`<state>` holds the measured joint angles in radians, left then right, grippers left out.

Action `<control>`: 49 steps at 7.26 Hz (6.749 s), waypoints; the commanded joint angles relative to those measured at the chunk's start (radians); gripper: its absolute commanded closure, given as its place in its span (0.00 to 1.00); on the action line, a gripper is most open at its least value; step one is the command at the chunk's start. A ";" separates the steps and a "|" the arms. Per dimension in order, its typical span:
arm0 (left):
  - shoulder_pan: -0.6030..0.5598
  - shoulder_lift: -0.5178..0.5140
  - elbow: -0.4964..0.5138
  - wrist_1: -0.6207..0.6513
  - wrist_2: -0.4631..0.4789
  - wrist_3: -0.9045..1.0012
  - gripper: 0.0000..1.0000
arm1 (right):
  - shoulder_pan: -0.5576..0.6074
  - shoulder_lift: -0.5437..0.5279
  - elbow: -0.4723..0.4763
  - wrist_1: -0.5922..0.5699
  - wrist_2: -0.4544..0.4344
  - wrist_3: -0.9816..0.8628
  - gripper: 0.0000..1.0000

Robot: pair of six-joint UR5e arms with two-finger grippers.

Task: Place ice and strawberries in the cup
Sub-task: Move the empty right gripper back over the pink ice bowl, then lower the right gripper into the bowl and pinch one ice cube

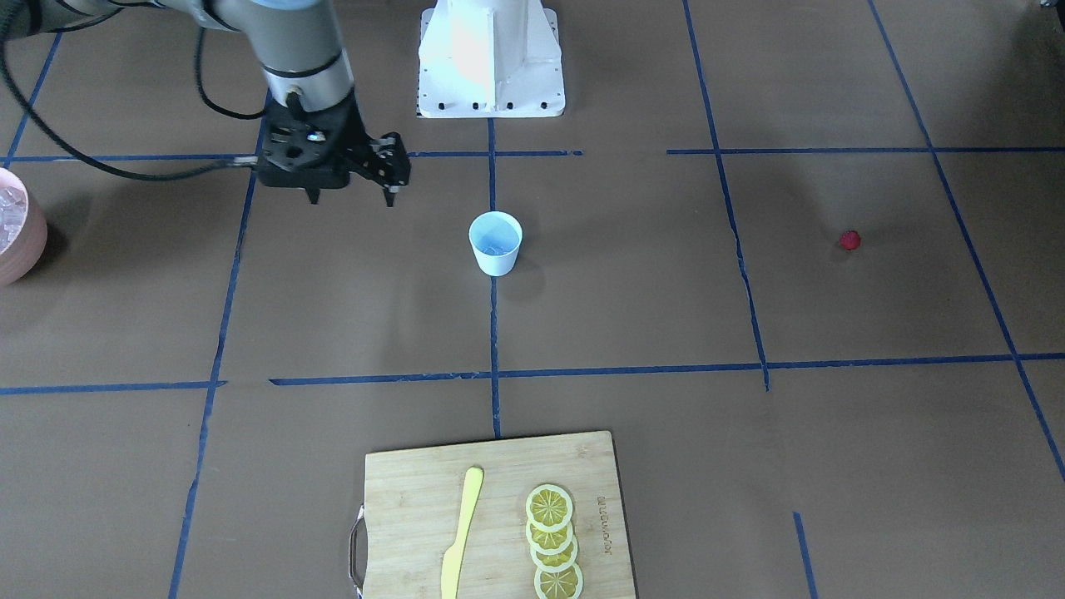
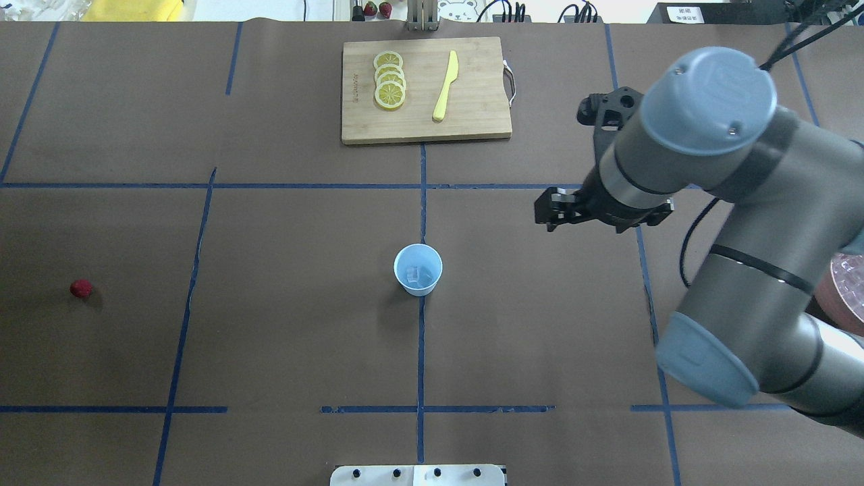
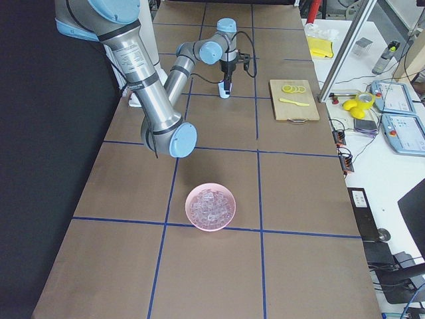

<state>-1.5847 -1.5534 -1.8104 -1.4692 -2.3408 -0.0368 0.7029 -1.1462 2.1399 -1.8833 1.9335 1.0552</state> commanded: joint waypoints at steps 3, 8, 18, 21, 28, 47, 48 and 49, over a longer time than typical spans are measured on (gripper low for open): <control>0.000 0.001 -0.004 0.003 0.000 0.000 0.00 | 0.269 -0.310 0.078 0.009 0.105 -0.561 0.00; 0.002 0.001 -0.004 0.003 0.000 0.000 0.00 | 0.610 -0.400 -0.136 0.009 0.257 -1.327 0.00; 0.002 0.003 -0.004 0.001 0.000 0.000 0.00 | 0.626 -0.629 -0.426 0.547 0.285 -1.448 0.07; 0.002 0.003 -0.003 0.001 0.000 0.000 0.00 | 0.613 -0.629 -0.410 0.563 0.285 -1.445 0.17; 0.002 0.003 -0.006 -0.002 -0.002 0.000 0.00 | 0.555 -0.661 -0.416 0.559 0.272 -1.459 0.20; 0.002 0.003 -0.013 0.000 -0.002 0.000 0.00 | 0.515 -0.659 -0.436 0.550 0.214 -1.449 0.54; 0.000 0.003 -0.015 0.000 -0.002 0.000 0.00 | 0.515 -0.656 -0.434 0.550 0.203 -1.460 0.85; 0.000 0.003 -0.013 0.001 -0.002 0.000 0.00 | 0.515 -0.661 -0.428 0.558 0.199 -1.459 1.00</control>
<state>-1.5841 -1.5509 -1.8240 -1.4693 -2.3424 -0.0368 1.2183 -1.8047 1.7065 -1.3315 2.1395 -0.4011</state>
